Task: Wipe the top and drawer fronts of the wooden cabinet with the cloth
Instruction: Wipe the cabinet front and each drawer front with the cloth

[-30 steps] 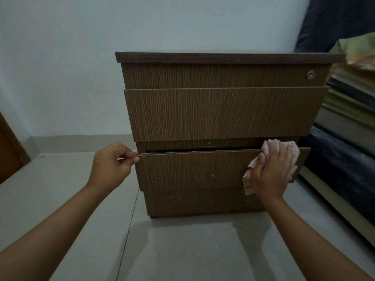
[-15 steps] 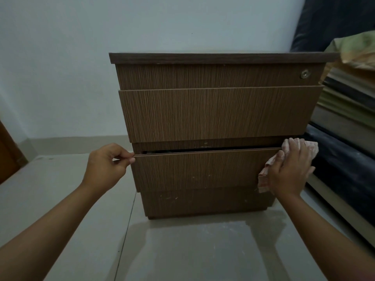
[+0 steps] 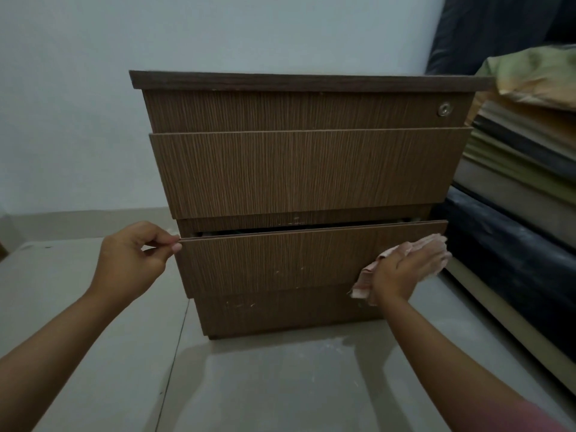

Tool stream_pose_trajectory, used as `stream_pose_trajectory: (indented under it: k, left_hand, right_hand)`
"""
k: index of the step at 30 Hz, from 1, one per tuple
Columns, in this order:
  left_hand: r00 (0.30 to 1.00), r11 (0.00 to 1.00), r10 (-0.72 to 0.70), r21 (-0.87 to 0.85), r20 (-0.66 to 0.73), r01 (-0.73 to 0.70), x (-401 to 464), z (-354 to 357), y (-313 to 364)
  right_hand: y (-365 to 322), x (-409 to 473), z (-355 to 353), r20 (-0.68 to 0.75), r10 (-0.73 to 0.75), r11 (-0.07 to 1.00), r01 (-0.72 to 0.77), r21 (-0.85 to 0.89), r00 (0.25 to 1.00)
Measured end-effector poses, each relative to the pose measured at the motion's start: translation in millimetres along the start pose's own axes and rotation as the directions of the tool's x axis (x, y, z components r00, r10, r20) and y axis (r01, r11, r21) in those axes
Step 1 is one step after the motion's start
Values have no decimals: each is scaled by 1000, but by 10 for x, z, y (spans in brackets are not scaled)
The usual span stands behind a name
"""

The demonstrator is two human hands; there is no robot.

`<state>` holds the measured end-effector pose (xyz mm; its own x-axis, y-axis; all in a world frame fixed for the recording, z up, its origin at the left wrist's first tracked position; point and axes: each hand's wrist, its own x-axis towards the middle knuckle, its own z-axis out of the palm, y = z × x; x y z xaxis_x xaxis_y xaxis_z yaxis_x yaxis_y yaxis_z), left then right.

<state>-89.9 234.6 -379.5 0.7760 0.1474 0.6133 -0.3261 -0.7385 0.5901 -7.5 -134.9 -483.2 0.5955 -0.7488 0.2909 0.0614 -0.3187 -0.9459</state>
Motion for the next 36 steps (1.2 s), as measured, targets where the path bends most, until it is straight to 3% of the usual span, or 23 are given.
stream_pose_trajectory:
  k: [4, 7, 9, 13, 16, 22, 28, 36]
  left_hand:
    - [1000, 1000, -1, 2, -1, 1, -6, -1, -1]
    - [1000, 1000, 6, -6, -8, -6, -6, 5, -1]
    - [1000, 1000, 11, -8, -9, -11, -7, 8, -1]
    - [1000, 1000, 7, -19, -10, -7, -8, 12, -24]
    - [1000, 1000, 7, -24, -13, -7, -7, 13, -36]
    - [1000, 1000, 6, -22, -17, -7, -7, 23, -29]
    - [1000, 1000, 6, -30, -19, -7, -15, 23, -38]
    - [1000, 1000, 8, -25, -13, -8, -3, 27, -93]
  right_hand:
    - [-34, -93, 47, 12, 140, 988, -140, 60, 990]
    - [-86, -7, 105, -33, 161, 985, -158, 72, 986]
    - [-232, -15, 135, -49, 96, 995, -95, 37, 994]
    - [-563, -250, 172, -79, -182, 983, 180, -30, 980]
    - [-483, -481, 255, -13, -305, 948, 302, -99, 952]
    - [-117, -761, 319, 118, -236, 969, 242, -40, 965]
    - [-206, -444, 250, 26, -125, 992, 125, -14, 992]
    - [-599, -894, 450, 79, -395, 916, 399, -35, 915]
